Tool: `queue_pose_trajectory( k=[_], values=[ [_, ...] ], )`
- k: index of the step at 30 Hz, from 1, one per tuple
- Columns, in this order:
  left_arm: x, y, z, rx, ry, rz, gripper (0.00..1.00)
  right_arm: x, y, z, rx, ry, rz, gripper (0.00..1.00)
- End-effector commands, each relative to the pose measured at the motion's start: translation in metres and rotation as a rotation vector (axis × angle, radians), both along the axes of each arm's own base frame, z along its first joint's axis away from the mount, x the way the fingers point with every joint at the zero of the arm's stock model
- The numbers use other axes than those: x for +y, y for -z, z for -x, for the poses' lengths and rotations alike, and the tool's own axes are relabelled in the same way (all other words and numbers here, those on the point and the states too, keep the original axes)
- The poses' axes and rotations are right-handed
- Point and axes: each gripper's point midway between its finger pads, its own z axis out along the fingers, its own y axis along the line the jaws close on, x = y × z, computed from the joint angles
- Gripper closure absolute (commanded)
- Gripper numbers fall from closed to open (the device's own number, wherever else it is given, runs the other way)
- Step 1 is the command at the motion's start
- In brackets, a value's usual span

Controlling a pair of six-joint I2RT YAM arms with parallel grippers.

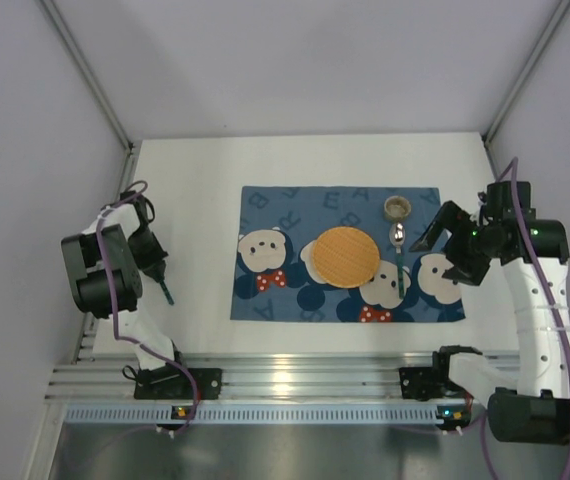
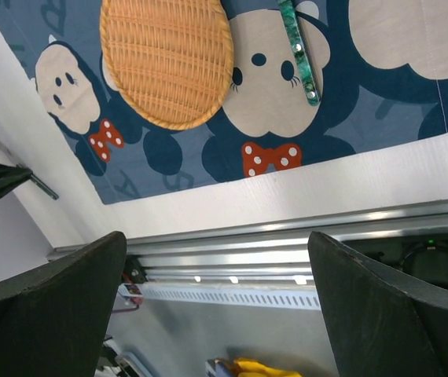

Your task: Set the dinner table for one person

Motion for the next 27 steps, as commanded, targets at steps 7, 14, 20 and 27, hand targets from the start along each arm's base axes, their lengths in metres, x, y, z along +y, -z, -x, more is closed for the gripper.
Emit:
queue_pose_trajectory(
  k=[7, 14, 20, 27],
  values=[
    [0.010, -0.018, -0.053, -0.142, -0.054, -0.002, 1.00, -0.001, -0.007, -0.019, -0.038, 0.019, 0.009, 0.00],
    [-0.116, -0.112, -0.155, -0.369, 0.219, 0.061, 1.00, -0.005, 0.001, -0.015, -0.023, 0.020, 0.031, 0.00],
    [-0.253, -0.123, -0.166, -0.464, 0.333, 0.268, 1.00, -0.009, 0.004, -0.002, -0.012, 0.022, 0.059, 0.00],
    [-0.359, -0.077, -0.121, -0.361, 0.493, 0.336, 1.00, -0.014, 0.008, 0.021, 0.012, 0.017, 0.094, 0.00]
  ],
)
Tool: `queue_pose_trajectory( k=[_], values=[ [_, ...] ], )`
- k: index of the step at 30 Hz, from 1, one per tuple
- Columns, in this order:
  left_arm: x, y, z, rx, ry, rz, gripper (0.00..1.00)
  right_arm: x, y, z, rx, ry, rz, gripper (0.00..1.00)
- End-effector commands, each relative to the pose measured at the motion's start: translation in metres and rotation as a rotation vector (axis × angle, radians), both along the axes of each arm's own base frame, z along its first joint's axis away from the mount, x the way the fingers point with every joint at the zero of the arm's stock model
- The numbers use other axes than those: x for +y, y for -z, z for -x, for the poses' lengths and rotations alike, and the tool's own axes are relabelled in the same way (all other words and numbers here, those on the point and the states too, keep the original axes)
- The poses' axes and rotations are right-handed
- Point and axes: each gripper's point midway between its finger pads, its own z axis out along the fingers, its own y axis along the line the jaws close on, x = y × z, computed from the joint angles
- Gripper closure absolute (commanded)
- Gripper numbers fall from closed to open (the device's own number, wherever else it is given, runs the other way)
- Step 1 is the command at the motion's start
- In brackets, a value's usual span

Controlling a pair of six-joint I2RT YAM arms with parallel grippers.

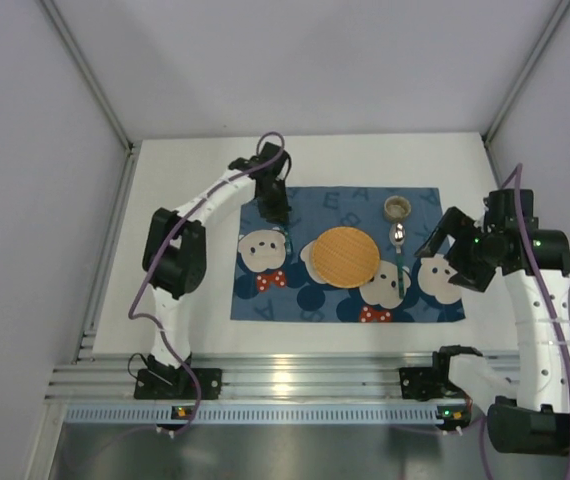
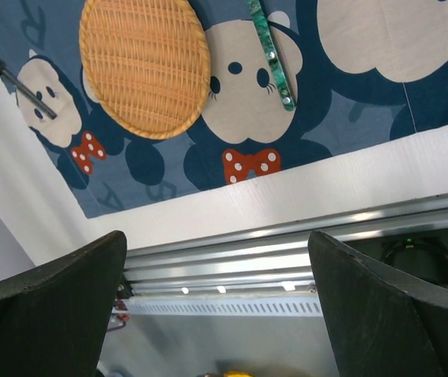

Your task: Set the dinner table for one person

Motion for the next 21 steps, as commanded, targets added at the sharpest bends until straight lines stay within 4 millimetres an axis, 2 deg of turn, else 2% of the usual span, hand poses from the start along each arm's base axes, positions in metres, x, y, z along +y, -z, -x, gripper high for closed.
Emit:
queue_pose_trajectory(
  k=[1, 2, 3, 7, 14, 21],
  values=[
    [-0.040, 0.018, 0.016, 0.036, 0.024, 0.032, 1.00, -0.004, 0.004, 0.020, 0.029, -0.015, 0.038, 0.00],
    [-0.053, 0.024, 0.026, 0.043, 0.054, 0.030, 1.00, -0.005, 0.005, 0.022, 0.032, -0.013, 0.044, 0.00],
    [-0.060, 0.029, 0.028, 0.044, 0.062, 0.036, 1.00, -0.005, 0.006, 0.024, 0.036, -0.017, 0.046, 0.00],
    [-0.072, 0.048, 0.042, 0.080, 0.074, 0.016, 1.00, -0.007, 0.007, 0.033, 0.047, -0.023, 0.060, 0.00],
    [-0.062, 0.070, 0.066, 0.109, 0.078, -0.040, 1.00, -0.010, 0.004, 0.041, 0.045, -0.036, 0.087, 0.00],
    [-0.043, 0.066, 0.078, 0.107, 0.068, -0.099, 1.00, -0.010, 0.003, 0.043, 0.038, -0.055, 0.092, 0.00]
  ],
)
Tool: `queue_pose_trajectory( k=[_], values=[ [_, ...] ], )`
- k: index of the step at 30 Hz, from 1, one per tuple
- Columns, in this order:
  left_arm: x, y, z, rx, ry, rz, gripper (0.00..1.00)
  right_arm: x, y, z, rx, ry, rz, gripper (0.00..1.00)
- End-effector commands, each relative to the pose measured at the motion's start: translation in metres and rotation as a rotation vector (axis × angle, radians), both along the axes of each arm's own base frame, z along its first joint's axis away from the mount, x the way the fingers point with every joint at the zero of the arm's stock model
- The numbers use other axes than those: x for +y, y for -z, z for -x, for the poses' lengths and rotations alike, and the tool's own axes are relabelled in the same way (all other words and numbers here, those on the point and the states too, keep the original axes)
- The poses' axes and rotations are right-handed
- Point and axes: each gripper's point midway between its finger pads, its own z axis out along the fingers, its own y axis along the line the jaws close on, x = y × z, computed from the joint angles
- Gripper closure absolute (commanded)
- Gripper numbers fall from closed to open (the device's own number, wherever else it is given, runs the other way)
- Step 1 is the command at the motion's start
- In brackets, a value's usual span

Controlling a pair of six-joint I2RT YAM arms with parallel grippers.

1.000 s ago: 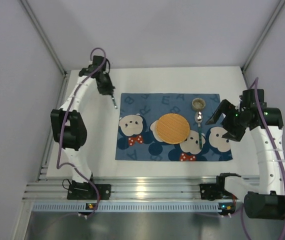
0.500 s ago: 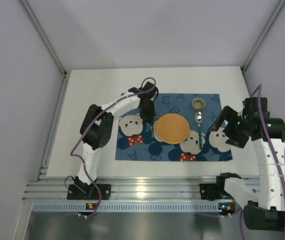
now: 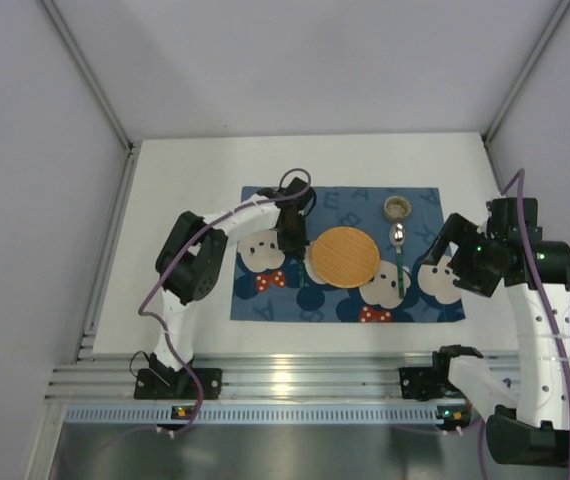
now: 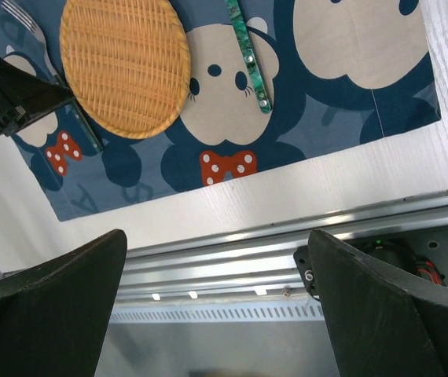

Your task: Set the dinner table for one person

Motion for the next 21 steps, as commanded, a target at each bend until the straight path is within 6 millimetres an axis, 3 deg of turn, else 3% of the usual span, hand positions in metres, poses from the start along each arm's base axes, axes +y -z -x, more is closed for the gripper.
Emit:
queue_pose_trajectory(
  k=[1, 6, 13, 16, 17, 20, 21],
  values=[
    [0.019, -0.013, 0.001, -0.055, -0.021, -0.069, 1.00, 0.000, 0.003, 0.029, 0.082, -0.027, 0.017, 0.00],
    [0.034, -0.006, 0.014, -0.039, -0.022, -0.115, 1.00, 0.002, 0.003, 0.028, 0.071, -0.035, 0.012, 0.00],
    [0.038, -0.002, 0.023, -0.022, -0.019, -0.137, 1.00, 0.004, -0.001, 0.026, 0.044, -0.046, 0.002, 0.00],
    [0.039, -0.011, 0.023, -0.029, -0.020, -0.138, 0.78, 0.004, -0.008, 0.025, 0.020, -0.049, 0.005, 0.00],
    [0.039, -0.014, 0.023, -0.032, -0.020, -0.138, 0.58, 0.004, -0.012, 0.025, 0.008, -0.050, 0.007, 0.01],
    [0.044, -0.035, 0.020, -0.064, -0.025, -0.154, 0.41, 0.004, -0.022, 0.024, -0.027, -0.056, 0.011, 0.00],
    [0.047, -0.047, 0.019, -0.087, -0.021, -0.161, 0.30, 0.004, -0.025, 0.024, -0.039, -0.057, 0.009, 0.00]
  ],
)
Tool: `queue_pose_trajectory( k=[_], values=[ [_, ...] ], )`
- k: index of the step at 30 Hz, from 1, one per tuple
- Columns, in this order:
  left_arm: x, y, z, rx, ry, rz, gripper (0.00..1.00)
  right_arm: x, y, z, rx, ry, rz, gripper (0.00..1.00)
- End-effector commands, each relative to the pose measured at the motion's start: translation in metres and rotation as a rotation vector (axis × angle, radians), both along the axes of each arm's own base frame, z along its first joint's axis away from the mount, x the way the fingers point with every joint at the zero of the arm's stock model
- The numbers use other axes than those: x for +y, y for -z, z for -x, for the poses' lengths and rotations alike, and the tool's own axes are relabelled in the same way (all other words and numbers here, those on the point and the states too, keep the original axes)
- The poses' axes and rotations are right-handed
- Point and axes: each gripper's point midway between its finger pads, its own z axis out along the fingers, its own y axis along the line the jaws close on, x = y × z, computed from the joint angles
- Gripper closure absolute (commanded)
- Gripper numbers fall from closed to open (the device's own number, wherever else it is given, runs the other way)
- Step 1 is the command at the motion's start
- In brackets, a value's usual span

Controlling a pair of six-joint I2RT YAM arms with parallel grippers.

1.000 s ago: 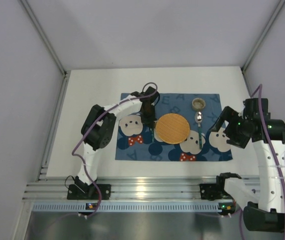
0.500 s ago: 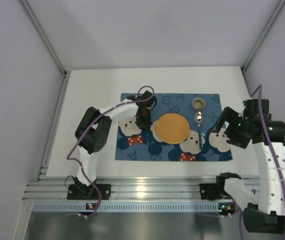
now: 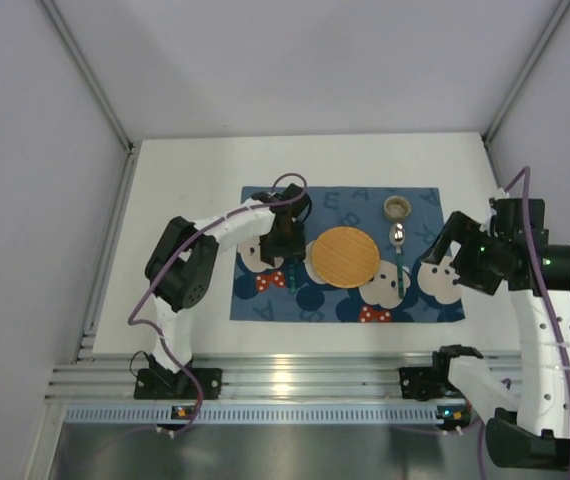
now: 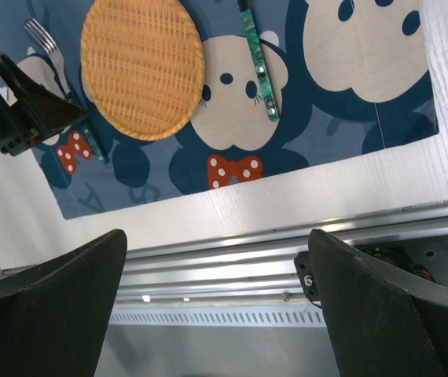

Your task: Set the dinner table for one person

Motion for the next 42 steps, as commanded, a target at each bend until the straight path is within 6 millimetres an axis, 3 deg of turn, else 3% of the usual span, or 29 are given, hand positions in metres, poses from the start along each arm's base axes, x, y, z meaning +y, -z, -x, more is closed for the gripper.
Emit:
queue_pose_trajectory(
  k=[1, 6, 8, 9, 10, 11, 12, 13, 14, 15, 16, 18, 19, 20, 24, 28, 29, 30, 32, 34, 35, 36, 39, 42],
  values=[
    [0.015, -0.055, -0.007, -0.099, -0.005, -0.035, 0.26, 0.004, -0.018, 0.022, -0.008, -0.034, 0.002, 0.00],
    [0.066, -0.120, -0.029, -0.314, 0.027, -0.159, 0.17, 0.013, -0.053, 0.015, -0.141, -0.072, -0.033, 0.00],
    [0.100, -0.128, -0.039, -0.352, -0.017, -0.189, 0.16, 0.019, -0.068, 0.014, -0.210, -0.097, -0.059, 0.00],
    [0.113, -0.149, -0.048, -0.436, -0.023, -0.178, 0.17, 0.020, -0.076, 0.018, -0.255, -0.097, -0.058, 0.00],
    [0.144, -0.145, -0.052, -0.441, -0.078, -0.197, 0.17, 0.020, -0.082, 0.019, -0.288, -0.094, -0.057, 0.00],
    [0.158, -0.152, -0.056, -0.484, -0.107, -0.192, 0.17, 0.021, -0.095, 0.019, -0.346, -0.098, -0.061, 0.00],
    [0.175, -0.178, -0.058, -0.595, -0.121, -0.186, 0.18, 0.021, -0.103, 0.023, -0.389, -0.101, -0.058, 0.00],
    [0.193, -0.166, -0.066, -0.674, -0.151, -0.184, 0.17, 0.022, -0.108, 0.024, -0.414, -0.104, -0.058, 0.00],
    [0.198, -0.173, -0.070, -0.772, -0.154, -0.172, 0.17, 0.023, -0.113, 0.025, -0.435, -0.101, -0.063, 0.00],
    [0.206, -0.195, -0.063, -0.904, -0.122, -0.182, 0.17, 0.023, -0.116, 0.027, -0.453, -0.101, -0.064, 0.00],
    [0.210, -0.181, -0.064, -1.019, -0.125, -0.181, 0.17, 0.024, -0.117, 0.028, -0.459, -0.103, -0.070, 0.00],
    [0.219, -0.188, -0.049, -1.168, -0.114, -0.196, 0.14, 0.027, -0.115, 0.028, -0.463, -0.110, -0.088, 0.00],
    [0.225, -0.151, -0.036, -1.151, -0.102, -0.218, 0.13, 0.028, -0.114, 0.030, -0.464, -0.114, -0.091, 0.00],
    [0.225, -0.163, -0.037, -1.256, -0.119, -0.203, 0.12, 0.028, -0.112, 0.030, -0.462, -0.110, -0.095, 0.00],
    [0.246, -0.114, -0.032, -1.190, -0.138, -0.303, 0.12, 0.029, -0.114, 0.038, -0.511, -0.114, -0.097, 0.00],
    [0.258, -0.104, -0.043, -1.221, -0.179, -0.281, 0.11, 0.029, -0.113, 0.044, -0.549, -0.112, -0.094, 0.00],
    [0.254, -0.089, -0.047, -1.190, -0.141, -0.257, 0.12, 0.029, -0.112, 0.042, -0.558, -0.113, -0.092, 0.00],
    [0.255, -0.090, -0.052, -1.213, -0.147, -0.254, 0.12, 0.029, -0.113, 0.045, -0.581, -0.114, -0.089, 0.00],
    [0.261, -0.076, -0.060, -1.185, -0.150, -0.280, 0.13, 0.027, -0.114, 0.041, -0.609, -0.109, -0.078, 0.00],
    [0.265, -0.080, -0.070, -1.200, -0.172, -0.271, 0.14, 0.026, -0.117, 0.039, -0.635, -0.112, -0.068, 0.00],
    [0.264, -0.064, -0.072, -1.168, -0.177, -0.247, 0.15, 0.026, -0.118, 0.035, -0.648, -0.114, -0.065, 0.00],
    [0.269, -0.069, -0.075, -1.209, -0.195, -0.250, 0.16, 0.026, -0.118, 0.033, -0.651, -0.115, -0.064, 0.00],
    [0.282, -0.060, -0.074, -1.199, -0.263, -0.222, 0.13, 0.024, -0.105, 0.020, -0.628, -0.084, -0.081, 0.00],
    [0.280, -0.058, -0.074, -1.186, -0.244, -0.216, 0.13, 0.017, -0.088, 0.008, -0.593, -0.030, -0.072, 0.00]
  ],
)
